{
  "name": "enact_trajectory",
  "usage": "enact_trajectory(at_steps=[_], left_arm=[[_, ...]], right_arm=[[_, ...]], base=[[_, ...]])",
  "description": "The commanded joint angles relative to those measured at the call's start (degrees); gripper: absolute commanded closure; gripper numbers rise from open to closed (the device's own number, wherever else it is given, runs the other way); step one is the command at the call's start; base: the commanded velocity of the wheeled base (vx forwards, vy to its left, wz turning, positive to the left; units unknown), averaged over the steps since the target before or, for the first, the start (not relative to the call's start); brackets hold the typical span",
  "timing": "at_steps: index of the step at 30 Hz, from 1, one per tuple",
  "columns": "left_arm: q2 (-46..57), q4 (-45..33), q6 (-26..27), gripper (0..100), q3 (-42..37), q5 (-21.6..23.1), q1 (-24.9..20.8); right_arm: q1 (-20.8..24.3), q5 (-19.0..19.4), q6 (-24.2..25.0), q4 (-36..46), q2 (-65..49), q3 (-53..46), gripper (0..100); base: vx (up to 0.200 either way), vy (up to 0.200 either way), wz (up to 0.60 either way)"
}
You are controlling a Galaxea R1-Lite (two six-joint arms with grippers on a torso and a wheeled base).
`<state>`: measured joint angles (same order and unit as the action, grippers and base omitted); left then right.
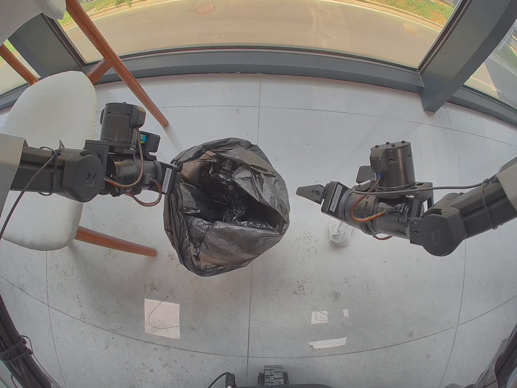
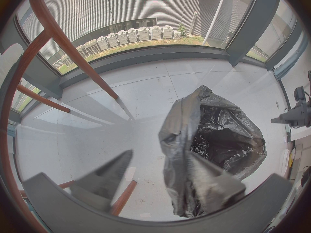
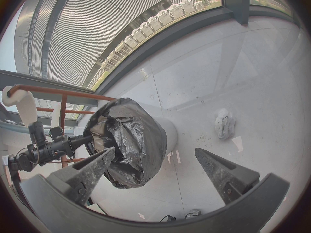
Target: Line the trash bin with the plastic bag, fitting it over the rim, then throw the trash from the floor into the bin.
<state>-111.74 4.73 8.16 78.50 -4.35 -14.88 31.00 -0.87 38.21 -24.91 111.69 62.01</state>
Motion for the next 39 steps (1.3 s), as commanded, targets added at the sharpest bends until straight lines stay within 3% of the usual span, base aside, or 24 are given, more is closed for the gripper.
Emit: enact_trajectory(at_steps=[1,7,11,24,39], left_arm=[[0.38,-0.16,0.11,0,-1.33,0.22,0.03],[5.39,0.02,2.22,0,-8.53,0.31,1.61],[2.58,1.60,5.82,0,-7.66,0.48,4.69],[-5.77,11.53,5.91,0,-4.14,0.40,6.54],[-5.16,12.06,5.38,0,-7.30,0.40,7.59]], right_arm=[[-2.70,0.07,0.03,0.03,-8.07,-4.18,0],[-4.72,0.51,-0.06,-0.06,-20.81,-18.42,0],[-4.28,1.13,-0.41,-0.06,-25.82,-22.99,0],[-5.78,1.22,-0.06,0.03,-29.42,-23.96,0],[-5.78,1.48,0.03,0.03,-29.25,-24.92,0]], base=[[0.000,0.000,0.00],[0.000,0.000,0.00],[0.000,0.000,0.00],[0.000,0.000,0.00],[0.000,0.000,0.00]])
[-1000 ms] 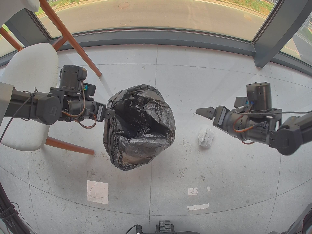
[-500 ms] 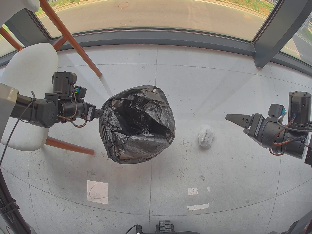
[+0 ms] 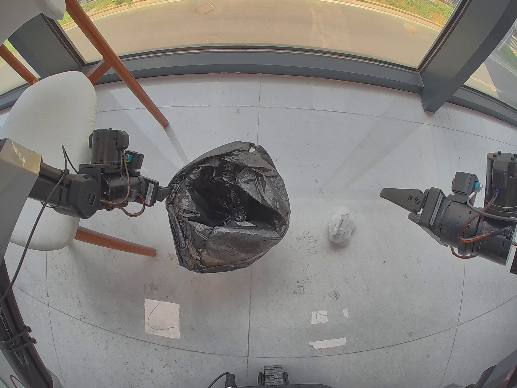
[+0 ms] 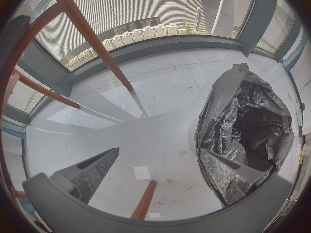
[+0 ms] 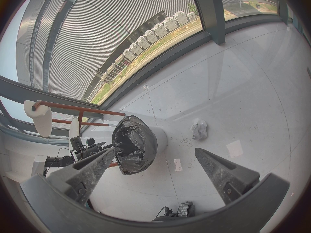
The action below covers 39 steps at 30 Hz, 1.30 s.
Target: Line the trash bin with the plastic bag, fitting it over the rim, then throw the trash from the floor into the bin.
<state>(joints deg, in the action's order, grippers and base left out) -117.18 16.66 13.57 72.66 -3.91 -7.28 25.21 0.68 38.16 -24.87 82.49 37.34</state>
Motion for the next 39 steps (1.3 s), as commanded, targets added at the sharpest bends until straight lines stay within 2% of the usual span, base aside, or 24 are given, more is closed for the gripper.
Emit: enact_trajectory(at_steps=[1,7,11,15,17,22,26,27,28,31,35,36,38,39], left_arm=[[0.63,0.03,-0.03,0,-1.73,0.05,-0.19],[6.52,-0.58,-0.65,0,-1.73,1.19,-2.92],[9.16,-0.67,-1.62,0,-2.17,1.98,-3.18],[13.73,-0.58,-1.79,0,-5.68,6.73,-5.55],[17.16,-0.49,-3.37,0,-8.76,8.75,-8.28],[23.40,-0.58,-13.22,0,-13.15,9.19,-13.64],[26.38,0.21,-14.62,0,-16.41,11.74,-13.82],[26.38,0.21,-14.62,0,-16.41,11.74,-13.82],[27.18,0.65,-14.80,0,-17.37,13.49,-13.46],[28.93,2.41,-16.73,0,-19.13,15.78,-13.73],[29.81,5.22,-18.23,0,-21.24,17.10,-13.73],[31.48,7.24,-18.40,0,-23.00,16.92,-13.29],[32.98,8.21,-18.31,0,-23.79,16.83,-12.06],[33.86,8.65,-18.31,0,-23.96,16.75,-10.04]], right_arm=[[0.01,0.02,-0.01,0.00,-0.14,-0.34,0],[-1.04,0.02,0.08,-0.09,-0.40,-1.22,0],[-1.13,0.02,0.08,-0.09,-0.40,-1.22,0],[-1.39,-0.07,-0.45,0.00,-0.05,-2.18,0],[-3.50,0.02,-1.33,-0.09,0.83,-2.89,0],[-9.74,3.10,-5.90,-0.53,6.45,-1.30,0],[-14.31,4.33,-14.43,-6.24,14.10,-0.78,0],[-14.31,4.33,-14.43,-6.24,14.10,-0.78,0],[-15.81,5.12,-18.12,-12.40,18.49,-0.25,0],[-16.07,5.65,-18.21,-19.69,24.29,0.63,0],[-15.89,5.47,-20.14,-22.68,28.86,1.77,0],[-15.89,5.47,-23.74,-23.91,31.85,3.27,0],[-15.89,5.65,-26.47,-24.61,33.79,4.50,0],[-15.89,5.56,-27.61,-25.05,35.10,5.73,0]], base=[[0.000,0.000,0.00],[0.000,0.000,0.00],[0.000,0.000,0.00],[0.000,0.000,0.00],[0.000,0.000,0.00],[0.000,0.000,0.00],[0.000,0.000,0.00],[0.000,0.000,0.00],[0.000,0.000,0.00],[0.000,0.000,0.00],[0.000,0.000,0.00],[0.000,0.000,0.00],[0.000,0.000,0.00],[0.000,0.000,0.00]])
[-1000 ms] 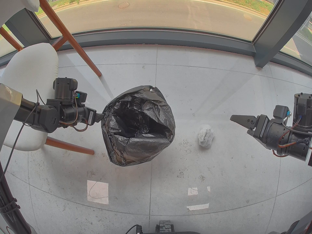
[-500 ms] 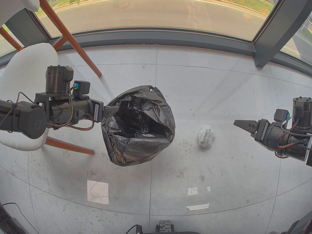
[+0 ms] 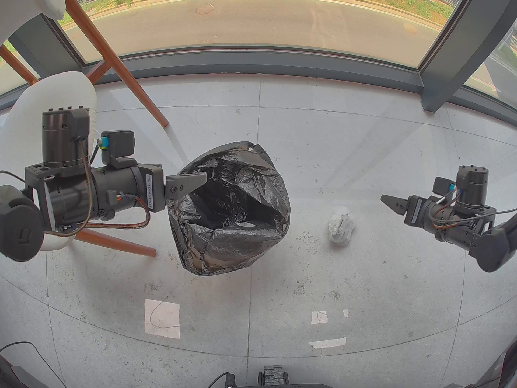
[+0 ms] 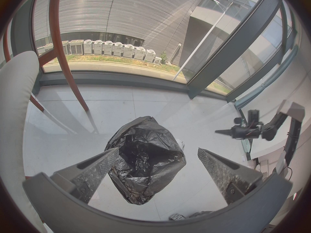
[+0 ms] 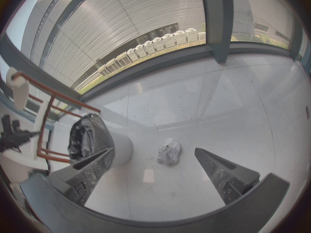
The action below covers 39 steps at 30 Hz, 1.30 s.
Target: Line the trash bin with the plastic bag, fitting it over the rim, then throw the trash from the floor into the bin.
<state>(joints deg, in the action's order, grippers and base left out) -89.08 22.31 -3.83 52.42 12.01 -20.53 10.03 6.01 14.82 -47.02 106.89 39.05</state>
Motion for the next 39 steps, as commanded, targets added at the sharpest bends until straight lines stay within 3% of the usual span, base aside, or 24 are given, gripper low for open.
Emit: enact_trajectory(at_steps=[1,8,23,34,39], left_arm=[[6.46,3.71,-1.01,0,-3.90,0.91,5.06],[8.39,6.96,-5.93,0,-5.22,1.00,5.76],[9.10,6.96,-6.54,0,-7.95,1.53,6.73],[10.59,6.96,-7.42,0,-10.58,1.53,6.64],[11.47,7.05,-10.15,0,-11.29,1.53,6.47]], right_arm=[[-0.54,-0.03,-4.45,-3.08,12.03,5.51,0],[-0.01,-0.65,-4.45,-2.90,17.83,12.98,0],[-0.36,-0.82,-4.36,-2.38,25.65,24.85,0],[-0.28,-3.20,-4.45,-0.53,34.53,38.91,0],[-0.19,-3.20,-4.45,1.76,35.50,42.52,0]], base=[[0.000,0.000,0.00],[0.000,0.000,0.00],[0.000,0.000,0.00],[0.000,0.000,0.00],[0.000,0.000,0.00]])
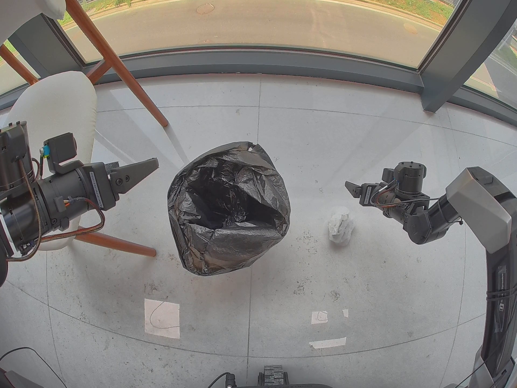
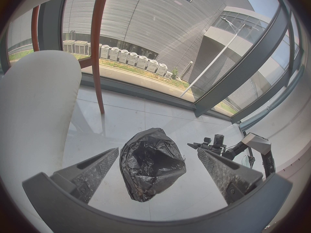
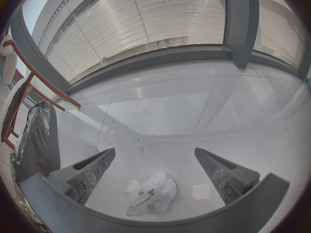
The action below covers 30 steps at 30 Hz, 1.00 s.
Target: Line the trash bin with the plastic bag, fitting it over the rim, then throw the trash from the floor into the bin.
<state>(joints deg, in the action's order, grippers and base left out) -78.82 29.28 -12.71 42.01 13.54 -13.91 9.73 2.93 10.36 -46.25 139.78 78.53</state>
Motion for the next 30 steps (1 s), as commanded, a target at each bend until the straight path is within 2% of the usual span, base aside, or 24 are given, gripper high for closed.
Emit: enact_trajectory(at_steps=[1,6,15,23,30], left_arm=[[1.22,0.07,-2.23,0,-0.79,-0.01,-0.33],[1.13,1.39,-6.27,0,-0.96,0.08,-3.40],[0.60,4.29,-7.68,0,-0.08,-0.27,-3.40],[-0.37,5.43,-2.49,0,0.79,-0.80,-3.14],[-0.54,5.43,-1.35,0,0.35,-1.68,-2.88]], right_arm=[[0.12,-0.11,0.01,1.43,2.69,3.56,0],[0.03,-0.11,0.10,1.87,3.84,5.40,0],[0.12,-0.11,-0.08,2.13,4.28,6.55,0],[1.61,-0.11,-2.01,2.31,7.88,10.59,0],[3.02,-0.11,-2.19,5.12,12.27,17.36,0]], base=[[-0.200,0.000,0.00],[-0.200,0.000,0.00],[-0.200,0.000,0.00],[0.000,0.000,0.00],[0.000,0.000,0.00]])
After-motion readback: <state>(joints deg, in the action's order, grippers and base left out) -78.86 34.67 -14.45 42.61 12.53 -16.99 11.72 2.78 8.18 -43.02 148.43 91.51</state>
